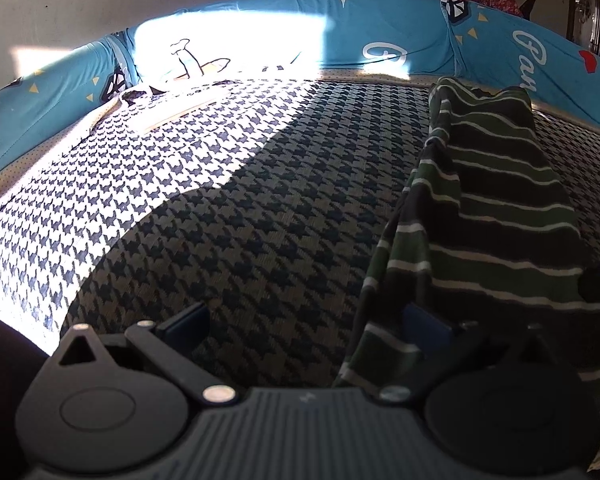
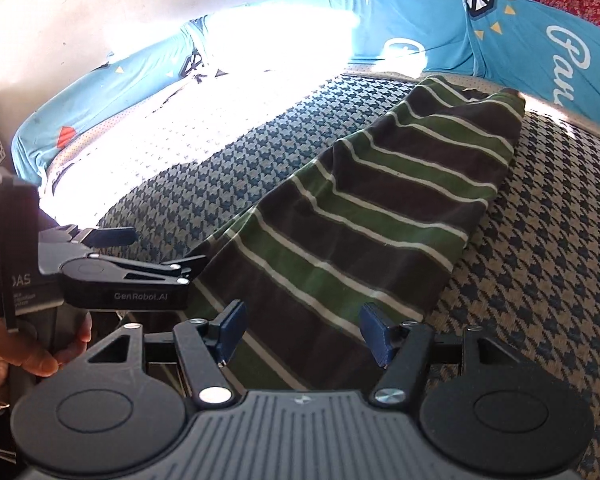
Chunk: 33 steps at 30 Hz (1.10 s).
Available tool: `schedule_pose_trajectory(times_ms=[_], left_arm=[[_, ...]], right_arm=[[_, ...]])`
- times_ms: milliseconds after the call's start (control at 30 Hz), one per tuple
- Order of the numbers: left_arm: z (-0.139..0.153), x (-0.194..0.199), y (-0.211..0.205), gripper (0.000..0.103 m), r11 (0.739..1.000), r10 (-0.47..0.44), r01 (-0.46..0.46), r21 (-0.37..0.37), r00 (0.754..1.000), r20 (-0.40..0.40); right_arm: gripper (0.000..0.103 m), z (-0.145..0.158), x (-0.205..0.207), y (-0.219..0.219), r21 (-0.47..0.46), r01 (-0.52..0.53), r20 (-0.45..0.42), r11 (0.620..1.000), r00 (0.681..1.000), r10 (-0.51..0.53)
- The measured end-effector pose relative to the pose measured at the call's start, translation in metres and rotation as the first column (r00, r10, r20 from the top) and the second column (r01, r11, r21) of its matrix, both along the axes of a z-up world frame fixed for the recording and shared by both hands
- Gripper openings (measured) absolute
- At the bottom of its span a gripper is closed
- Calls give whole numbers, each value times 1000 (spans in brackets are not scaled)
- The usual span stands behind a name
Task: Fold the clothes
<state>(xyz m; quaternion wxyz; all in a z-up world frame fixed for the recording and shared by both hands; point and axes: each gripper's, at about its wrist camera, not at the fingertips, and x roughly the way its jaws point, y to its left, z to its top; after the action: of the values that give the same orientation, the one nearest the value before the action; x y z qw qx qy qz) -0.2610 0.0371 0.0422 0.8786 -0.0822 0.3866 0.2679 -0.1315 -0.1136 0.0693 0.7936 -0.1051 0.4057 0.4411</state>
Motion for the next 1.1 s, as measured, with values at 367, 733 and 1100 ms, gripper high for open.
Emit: schedule_pose_trajectory(times_ms=[367,733,1100], left_arm=[[8,40,-12,103,994,-95,94,-51,995,-17],[20,98,-8,103,976,-208,205,-78,978,-31],[18,150,-1,103,967,-244,241,-83,969,-35]], right_arm=[[63,-2,58,12,-3,137,0,991,991,-137],[63,-11,93,17,-20,220,-9,975,975,-220],[63,-21,133,21,0,323,-25,946,946,-323]])
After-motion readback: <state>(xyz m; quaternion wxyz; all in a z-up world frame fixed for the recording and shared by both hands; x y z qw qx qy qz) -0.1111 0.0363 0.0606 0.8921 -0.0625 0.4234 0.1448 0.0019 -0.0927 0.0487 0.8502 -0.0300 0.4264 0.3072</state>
